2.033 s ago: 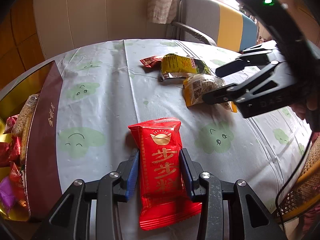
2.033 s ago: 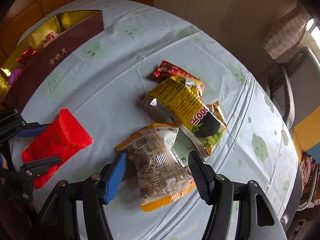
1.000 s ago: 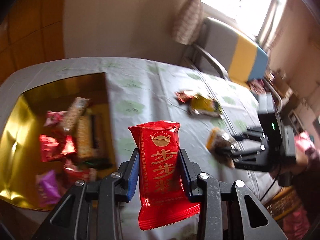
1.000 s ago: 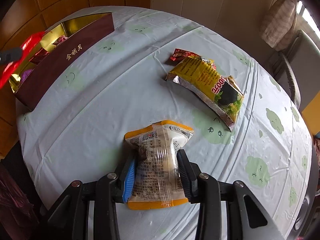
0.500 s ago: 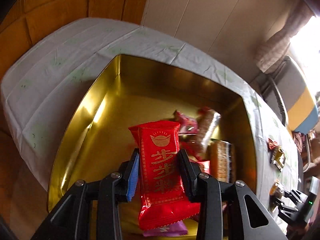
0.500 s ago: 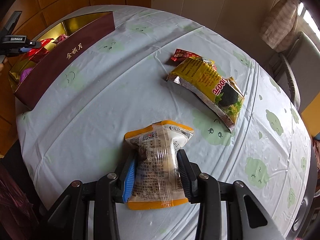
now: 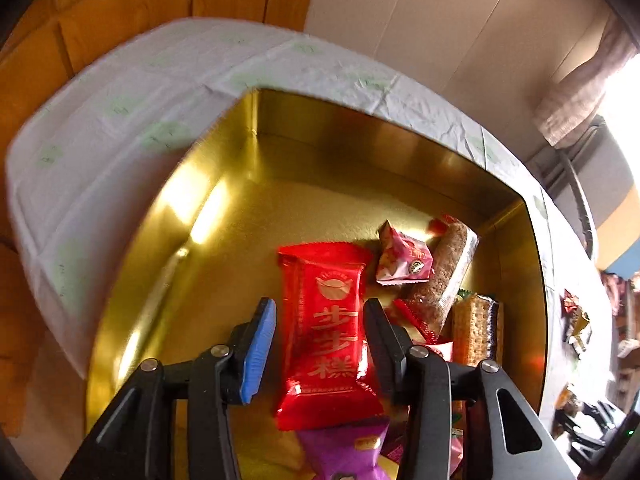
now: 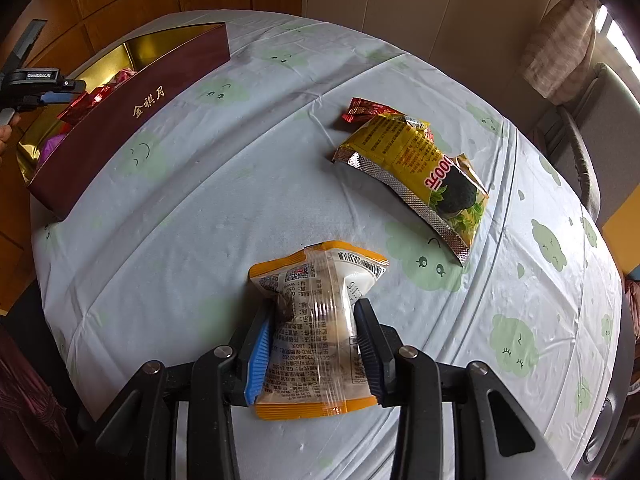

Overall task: Organize snacks
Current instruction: 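Carry the red packet into the gold box and release it with the left gripper, then lift the clear snack bag with the right gripper toward the gold box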

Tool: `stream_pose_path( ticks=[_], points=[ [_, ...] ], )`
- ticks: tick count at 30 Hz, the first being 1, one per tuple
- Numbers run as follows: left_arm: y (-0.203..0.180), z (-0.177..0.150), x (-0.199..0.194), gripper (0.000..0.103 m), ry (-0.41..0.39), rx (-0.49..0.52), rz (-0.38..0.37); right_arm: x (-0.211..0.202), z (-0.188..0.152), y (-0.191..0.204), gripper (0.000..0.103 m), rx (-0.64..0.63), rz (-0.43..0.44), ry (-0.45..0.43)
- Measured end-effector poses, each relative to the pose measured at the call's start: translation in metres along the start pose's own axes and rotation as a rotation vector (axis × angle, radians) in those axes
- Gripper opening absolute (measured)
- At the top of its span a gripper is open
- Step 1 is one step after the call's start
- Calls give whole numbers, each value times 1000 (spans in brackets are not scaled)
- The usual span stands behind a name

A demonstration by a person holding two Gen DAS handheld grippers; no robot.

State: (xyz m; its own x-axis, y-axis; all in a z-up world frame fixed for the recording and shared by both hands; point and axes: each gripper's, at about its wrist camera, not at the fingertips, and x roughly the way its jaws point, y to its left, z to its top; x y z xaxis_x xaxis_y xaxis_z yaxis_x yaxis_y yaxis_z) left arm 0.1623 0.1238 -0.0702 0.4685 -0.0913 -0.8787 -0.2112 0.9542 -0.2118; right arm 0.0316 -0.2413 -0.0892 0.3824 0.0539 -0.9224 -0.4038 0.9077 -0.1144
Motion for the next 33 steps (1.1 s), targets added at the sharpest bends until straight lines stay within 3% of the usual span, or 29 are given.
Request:
stream_pose_path(
  ticks=[4, 11, 21, 33],
  points=[
    [-6, -16, -31, 50, -103, 7, 78, 0, 0, 0, 40, -1, -2, -1],
    [-28, -51, -72, 50, -223, 64, 92, 0, -1, 1, 41, -8, -9, -2],
    [-53, -84, -95, 50, -278, 159, 93, -1, -1, 3, 41, -17, -18, -5],
    [-55, -97, -94, 50, -257, 169, 89, -1, -3, 4, 41, -21, -22, -8]
  ],
)
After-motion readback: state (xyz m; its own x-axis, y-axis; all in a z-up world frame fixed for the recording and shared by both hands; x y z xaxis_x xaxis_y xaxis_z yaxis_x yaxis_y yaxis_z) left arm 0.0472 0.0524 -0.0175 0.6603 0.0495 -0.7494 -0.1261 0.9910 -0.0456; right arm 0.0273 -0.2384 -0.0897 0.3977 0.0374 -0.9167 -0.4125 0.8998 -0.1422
